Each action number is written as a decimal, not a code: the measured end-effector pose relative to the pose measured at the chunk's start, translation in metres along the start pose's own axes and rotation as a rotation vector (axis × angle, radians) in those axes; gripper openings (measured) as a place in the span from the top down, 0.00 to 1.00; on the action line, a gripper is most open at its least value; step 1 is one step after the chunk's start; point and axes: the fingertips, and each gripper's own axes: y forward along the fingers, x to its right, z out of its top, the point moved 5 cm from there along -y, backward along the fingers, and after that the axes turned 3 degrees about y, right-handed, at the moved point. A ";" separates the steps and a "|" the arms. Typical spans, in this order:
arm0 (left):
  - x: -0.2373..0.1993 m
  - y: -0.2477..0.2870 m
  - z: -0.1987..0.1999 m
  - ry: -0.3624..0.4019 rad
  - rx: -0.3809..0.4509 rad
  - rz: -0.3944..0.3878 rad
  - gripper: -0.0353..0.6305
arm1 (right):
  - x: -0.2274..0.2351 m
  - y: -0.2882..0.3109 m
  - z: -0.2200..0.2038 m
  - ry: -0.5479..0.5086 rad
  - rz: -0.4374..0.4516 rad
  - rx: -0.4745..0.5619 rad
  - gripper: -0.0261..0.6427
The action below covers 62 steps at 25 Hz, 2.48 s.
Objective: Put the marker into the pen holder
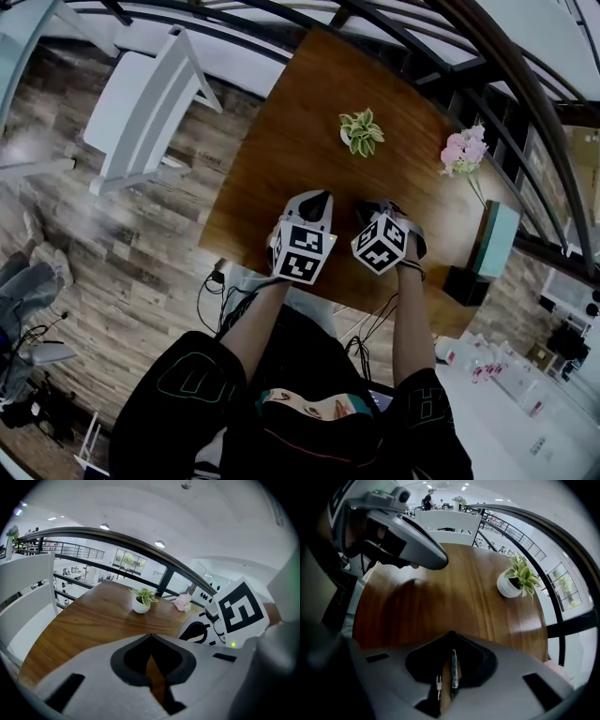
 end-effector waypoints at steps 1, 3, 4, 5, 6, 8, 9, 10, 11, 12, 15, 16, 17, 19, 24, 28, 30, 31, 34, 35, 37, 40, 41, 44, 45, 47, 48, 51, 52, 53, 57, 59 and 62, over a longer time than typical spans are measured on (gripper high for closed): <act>-0.001 0.000 0.001 -0.001 0.003 0.002 0.94 | 0.000 0.000 0.000 0.000 0.005 -0.002 0.89; -0.004 0.000 0.003 -0.004 0.007 0.006 0.94 | 0.001 0.001 0.001 0.002 0.014 -0.003 0.89; -0.005 0.000 0.004 -0.005 0.006 0.005 0.94 | 0.002 0.001 0.002 0.005 0.017 -0.003 0.89; -0.005 0.000 0.004 -0.004 0.006 0.003 0.94 | 0.002 0.001 0.002 0.009 0.018 -0.003 0.89; -0.004 0.000 0.005 0.000 0.006 0.000 0.94 | 0.002 0.001 0.002 0.015 0.012 -0.003 0.89; -0.003 0.001 0.008 0.010 0.006 -0.008 0.94 | 0.004 -0.001 0.001 0.035 -0.015 -0.004 0.89; -0.002 0.002 0.009 0.013 0.005 -0.012 0.94 | 0.005 -0.003 0.000 0.046 -0.028 -0.001 0.89; -0.002 0.002 0.010 0.016 0.005 -0.016 0.94 | 0.007 -0.005 -0.001 0.059 -0.041 0.004 0.89; -0.001 0.002 0.011 0.019 0.004 -0.018 0.94 | 0.008 -0.008 -0.002 0.075 -0.055 0.011 0.89; 0.000 0.003 0.013 0.023 0.005 -0.020 0.94 | 0.011 -0.012 -0.003 0.094 -0.071 0.021 0.90; 0.005 0.006 0.018 0.040 0.009 -0.036 0.94 | 0.021 -0.025 -0.008 0.172 -0.129 0.065 0.90; 0.008 0.007 0.020 0.047 0.013 -0.044 0.94 | 0.024 -0.030 -0.011 0.200 -0.150 0.081 0.90; 0.012 0.008 0.022 0.055 0.014 -0.053 0.94 | 0.026 -0.035 -0.014 0.224 -0.173 0.094 0.90; 0.020 0.009 0.025 0.069 0.010 -0.070 0.94 | 0.030 -0.045 -0.020 0.266 -0.221 0.115 0.90; 0.035 0.014 0.037 0.108 0.007 -0.102 0.94 | 0.033 -0.069 -0.036 0.402 -0.307 0.177 0.90; 0.053 0.017 0.043 0.149 0.010 -0.136 0.94 | 0.033 -0.087 -0.056 0.524 -0.379 0.240 0.90; 0.061 0.017 0.044 0.170 0.006 -0.152 0.94 | 0.031 -0.094 -0.065 0.572 -0.422 0.274 0.90; 0.065 0.018 0.045 0.182 0.004 -0.159 0.94 | 0.029 -0.098 -0.070 0.595 -0.445 0.288 0.90; 0.080 0.020 0.047 0.223 0.003 -0.186 0.94 | 0.026 -0.113 -0.089 0.677 -0.518 0.316 0.90; 0.085 0.021 0.049 0.239 0.004 -0.195 0.94 | 0.024 -0.118 -0.095 0.710 -0.542 0.327 0.90; 0.097 0.023 0.050 0.267 0.001 -0.216 0.94 | 0.021 -0.127 -0.108 0.781 -0.583 0.354 0.90; 0.117 0.027 0.051 0.305 -0.009 -0.258 0.94 | 0.013 -0.138 -0.127 0.880 -0.632 0.397 0.90; 0.124 0.028 0.051 0.320 -0.011 -0.273 0.94 | 0.010 -0.143 -0.134 0.897 -0.650 0.397 0.90; 0.148 0.032 0.049 0.358 -0.024 -0.317 0.94 | 0.000 -0.158 -0.156 0.959 -0.703 0.402 0.90; 0.156 0.033 0.048 0.370 -0.028 -0.333 0.94 | -0.003 -0.163 -0.163 0.989 -0.724 0.414 0.90; 0.171 0.035 0.047 0.392 -0.033 -0.363 0.94 | -0.009 -0.173 -0.178 1.047 -0.765 0.434 0.90; 0.178 0.037 0.048 0.401 -0.034 -0.375 0.94 | -0.012 -0.178 -0.185 1.075 -0.782 0.443 0.90; 0.199 0.042 0.047 0.419 -0.036 -0.409 0.94 | -0.021 -0.191 -0.208 1.170 -0.822 0.477 0.90; 0.206 0.044 0.046 0.424 -0.035 -0.420 0.94 | -0.023 -0.195 -0.215 1.198 -0.835 0.490 0.90; 0.213 0.046 0.046 0.430 -0.035 -0.430 0.94 | -0.026 -0.198 -0.222 1.226 -0.845 0.505 0.90; 0.238 0.053 0.046 0.450 -0.036 -0.464 0.94 | -0.033 -0.216 -0.248 1.348 -0.870 0.590 0.90; 0.250 0.055 0.047 0.455 -0.033 -0.476 0.94 | -0.036 -0.225 -0.258 1.384 -0.884 0.620 0.90; 0.269 0.059 0.049 0.462 -0.027 -0.498 0.94 | -0.041 -0.237 -0.275 1.418 -0.911 0.647 0.90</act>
